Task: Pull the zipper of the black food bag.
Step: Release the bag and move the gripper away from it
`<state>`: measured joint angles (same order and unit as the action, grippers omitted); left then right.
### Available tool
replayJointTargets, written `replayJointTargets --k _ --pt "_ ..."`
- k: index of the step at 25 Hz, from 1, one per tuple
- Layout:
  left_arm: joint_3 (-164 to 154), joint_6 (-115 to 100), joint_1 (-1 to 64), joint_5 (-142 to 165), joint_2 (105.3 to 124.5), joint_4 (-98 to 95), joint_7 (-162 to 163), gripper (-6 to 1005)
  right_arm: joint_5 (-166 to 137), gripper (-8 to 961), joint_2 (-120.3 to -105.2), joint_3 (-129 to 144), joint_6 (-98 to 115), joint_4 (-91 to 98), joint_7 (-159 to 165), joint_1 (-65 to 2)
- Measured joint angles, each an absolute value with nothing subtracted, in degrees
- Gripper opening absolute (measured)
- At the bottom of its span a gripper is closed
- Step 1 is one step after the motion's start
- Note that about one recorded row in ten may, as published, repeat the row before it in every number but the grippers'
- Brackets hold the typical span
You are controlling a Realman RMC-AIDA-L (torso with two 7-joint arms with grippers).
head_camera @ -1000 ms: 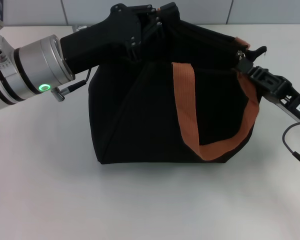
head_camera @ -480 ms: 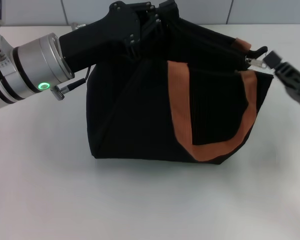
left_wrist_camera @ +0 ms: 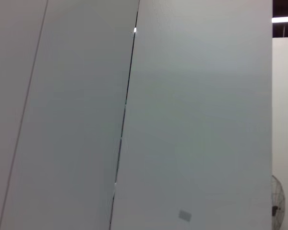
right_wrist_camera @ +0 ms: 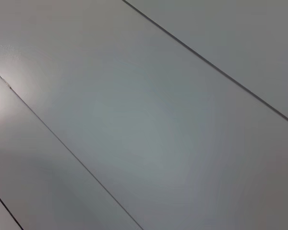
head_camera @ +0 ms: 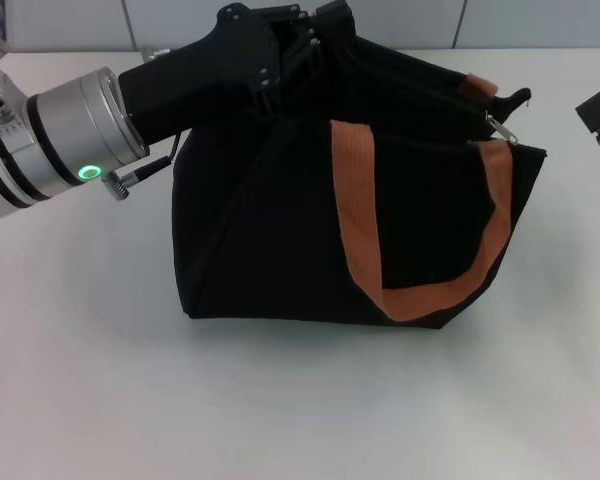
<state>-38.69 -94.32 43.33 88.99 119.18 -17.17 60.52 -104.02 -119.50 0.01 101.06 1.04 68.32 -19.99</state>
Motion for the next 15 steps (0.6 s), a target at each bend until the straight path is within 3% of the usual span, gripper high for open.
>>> replayJointTargets --k 9,15 --pt "-38.5 -90.9 43.2 87.4 119.18 -16.3 59.5 62 -104.1 591 -119.57 0.3 100.7 0.9 66.7 -20.2" --pt "-38.5 -93.0 40.9 80.1 119.15 -15.7 59.5 271 -104.3 702 -119.53 0.5 100.7 0.9 66.7 -20.3"
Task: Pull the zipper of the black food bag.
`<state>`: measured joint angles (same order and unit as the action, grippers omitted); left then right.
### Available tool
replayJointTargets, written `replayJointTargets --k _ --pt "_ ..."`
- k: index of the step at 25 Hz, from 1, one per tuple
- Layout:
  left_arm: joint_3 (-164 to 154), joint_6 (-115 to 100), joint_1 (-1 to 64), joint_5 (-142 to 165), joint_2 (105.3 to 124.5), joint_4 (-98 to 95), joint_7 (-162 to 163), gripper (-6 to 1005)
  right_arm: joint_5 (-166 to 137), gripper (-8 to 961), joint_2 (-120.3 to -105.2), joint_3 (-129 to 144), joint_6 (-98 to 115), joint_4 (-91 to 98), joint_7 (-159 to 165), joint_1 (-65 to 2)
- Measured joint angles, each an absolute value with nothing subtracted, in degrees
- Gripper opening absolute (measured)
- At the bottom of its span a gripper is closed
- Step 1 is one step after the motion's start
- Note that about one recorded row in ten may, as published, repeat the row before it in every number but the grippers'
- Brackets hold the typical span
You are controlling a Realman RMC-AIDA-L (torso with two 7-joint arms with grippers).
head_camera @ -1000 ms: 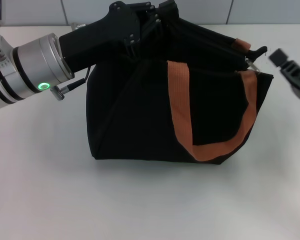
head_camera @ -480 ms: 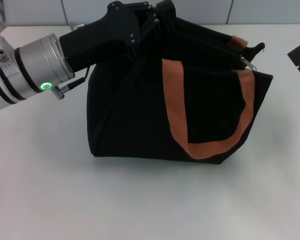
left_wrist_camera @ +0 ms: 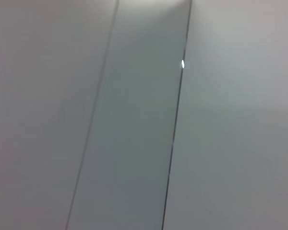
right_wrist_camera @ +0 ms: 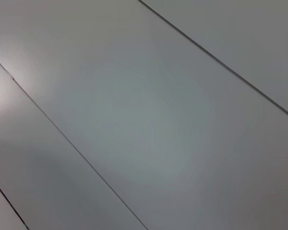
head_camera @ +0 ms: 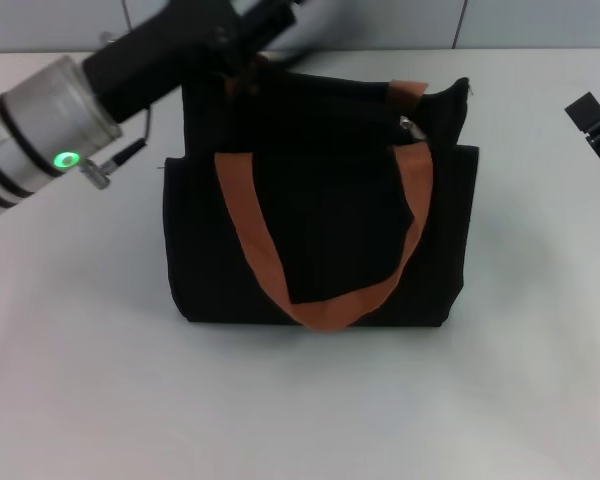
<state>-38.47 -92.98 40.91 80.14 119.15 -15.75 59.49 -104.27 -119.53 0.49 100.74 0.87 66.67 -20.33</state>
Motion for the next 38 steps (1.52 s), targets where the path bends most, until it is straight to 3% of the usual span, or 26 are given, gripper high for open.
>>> replayJointTargets --k 7,12,18,27,32,38 --pt "-38.4 -102.3 36.2 75.1 118.77 -18.1 61.3 479 -104.4 739 -119.58 0.5 100.8 0.9 66.6 -20.2" --pt "-38.4 -106.9 30.4 75.0 118.51 -20.1 61.6 705 -104.4 739 -119.63 0.2 101.2 0.2 64.4 -19.8" --pt "-38.7 -107.3 21.2 75.3 118.08 -22.4 60.2 808 -104.2 739 -119.6 -0.1 102.5 0.3 61.6 -19.1" --pt "-41.0 -109.9 11.7 81.8 116.98 -22.9 49.0 808 -105.8 738 -119.5 2.3 109.2 0.8 50.5 -18.9" --pt "-44.0 -111.7 12.3 93.4 115.91 -23.5 45.9 808 -111.2 738 -119.3 10.7 113.5 7.4 46.1 -20.3" --pt "-45.5 -112.0 14.5 102.5 116.2 -24.2 46.0 808 -116.8 738 -119.37 25.6 114.8 13.7 42.8 -22.7"
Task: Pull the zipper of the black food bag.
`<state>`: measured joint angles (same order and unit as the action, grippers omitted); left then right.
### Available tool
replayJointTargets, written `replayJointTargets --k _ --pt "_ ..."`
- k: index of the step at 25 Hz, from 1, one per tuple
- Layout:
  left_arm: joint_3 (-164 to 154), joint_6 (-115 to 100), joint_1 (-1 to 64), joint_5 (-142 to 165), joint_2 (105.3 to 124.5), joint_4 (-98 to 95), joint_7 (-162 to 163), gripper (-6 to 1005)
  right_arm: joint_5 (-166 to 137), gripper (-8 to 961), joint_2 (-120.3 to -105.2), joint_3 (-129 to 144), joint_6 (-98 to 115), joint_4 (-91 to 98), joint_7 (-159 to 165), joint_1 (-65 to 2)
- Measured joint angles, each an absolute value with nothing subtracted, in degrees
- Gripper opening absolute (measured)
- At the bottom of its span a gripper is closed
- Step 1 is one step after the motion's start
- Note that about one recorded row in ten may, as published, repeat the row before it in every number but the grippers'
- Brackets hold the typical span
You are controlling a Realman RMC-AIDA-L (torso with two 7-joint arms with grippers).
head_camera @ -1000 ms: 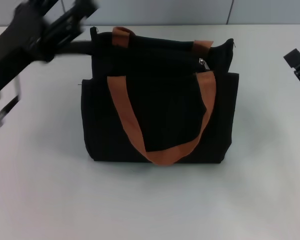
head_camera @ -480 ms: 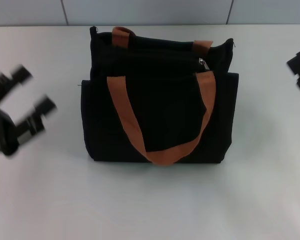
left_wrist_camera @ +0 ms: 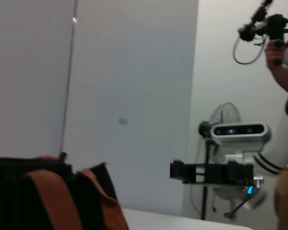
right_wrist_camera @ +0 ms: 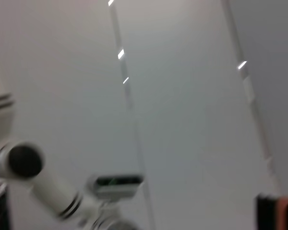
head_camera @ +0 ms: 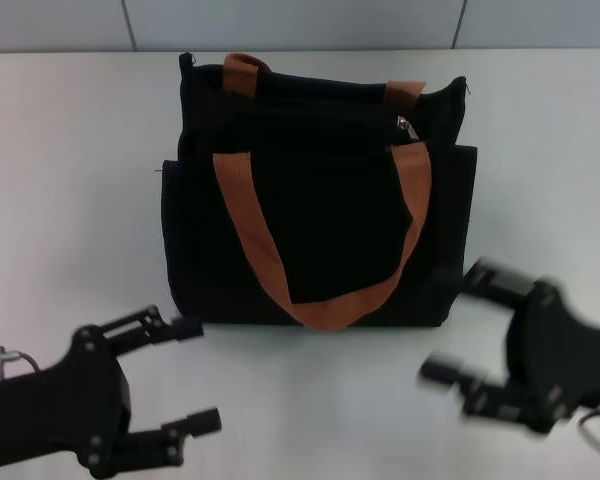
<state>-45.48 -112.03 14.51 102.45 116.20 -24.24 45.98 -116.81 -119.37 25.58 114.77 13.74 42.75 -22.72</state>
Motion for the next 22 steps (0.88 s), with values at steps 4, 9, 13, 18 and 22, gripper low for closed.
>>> replayJointTargets --k 4,9,13,18,22 --pt "-45.5 -111.2 14.8 103.9 116.59 -24.3 46.0 808 -117.5 739 -119.39 34.1 110.0 13.7 41.5 -24.2" --pt "-45.6 -110.5 15.0 105.3 117.15 -23.9 45.8 808 -117.6 739 -119.62 37.2 104.9 11.8 41.5 -24.9" --pt "-45.6 -109.3 14.4 105.7 118.02 -23.8 45.4 808 -117.6 739 -119.63 37.3 104.0 11.0 41.4 -25.0" --pt "-45.6 -108.2 13.7 105.7 118.48 -23.2 45.1 808 -116.5 738 -119.63 36.6 103.5 9.7 39.8 -24.7" --pt "-46.7 -107.2 13.8 105.8 118.57 -21.8 43.5 808 -116.1 738 -119.66 36.6 103.4 8.8 37.9 -24.6"
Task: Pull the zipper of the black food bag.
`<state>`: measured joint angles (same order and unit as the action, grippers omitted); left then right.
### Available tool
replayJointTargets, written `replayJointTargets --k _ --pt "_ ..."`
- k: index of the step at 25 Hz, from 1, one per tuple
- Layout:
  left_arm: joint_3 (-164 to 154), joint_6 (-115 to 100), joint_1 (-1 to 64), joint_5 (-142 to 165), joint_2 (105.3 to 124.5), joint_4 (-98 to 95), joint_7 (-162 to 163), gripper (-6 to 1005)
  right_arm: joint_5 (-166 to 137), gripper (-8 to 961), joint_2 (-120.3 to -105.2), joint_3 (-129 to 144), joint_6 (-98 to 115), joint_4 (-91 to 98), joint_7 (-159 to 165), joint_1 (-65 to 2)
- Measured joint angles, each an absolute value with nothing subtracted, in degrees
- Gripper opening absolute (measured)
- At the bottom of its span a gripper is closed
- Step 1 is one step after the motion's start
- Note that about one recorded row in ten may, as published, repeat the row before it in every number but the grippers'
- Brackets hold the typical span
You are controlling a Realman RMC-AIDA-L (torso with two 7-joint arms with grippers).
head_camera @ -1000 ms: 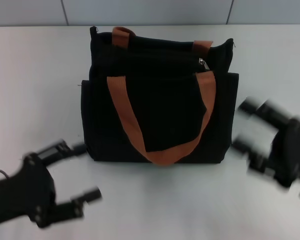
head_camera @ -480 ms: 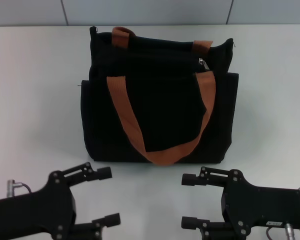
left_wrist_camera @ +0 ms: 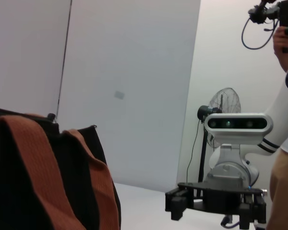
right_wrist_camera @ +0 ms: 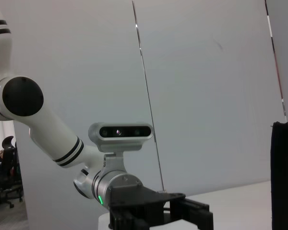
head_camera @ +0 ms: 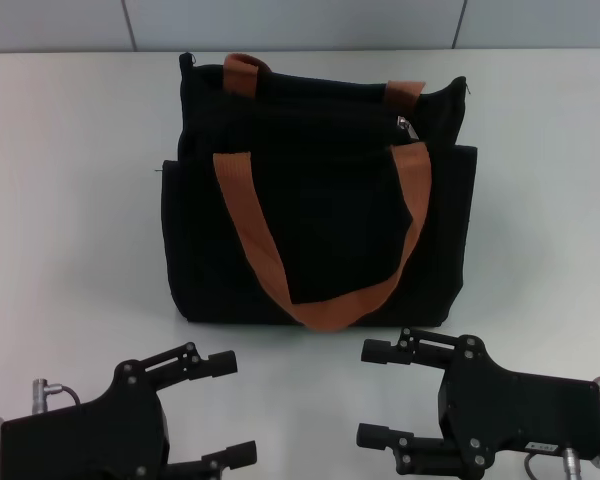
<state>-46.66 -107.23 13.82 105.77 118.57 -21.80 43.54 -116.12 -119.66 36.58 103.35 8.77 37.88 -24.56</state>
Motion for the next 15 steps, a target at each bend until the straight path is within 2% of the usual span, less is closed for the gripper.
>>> replayJointTargets --k 15 --pt "-46.6 -106.4 14.3 105.7 118.56 -21.5 42.6 808 -116.0 729 -119.71 33.9 104.1 6.8 35.4 -25.1"
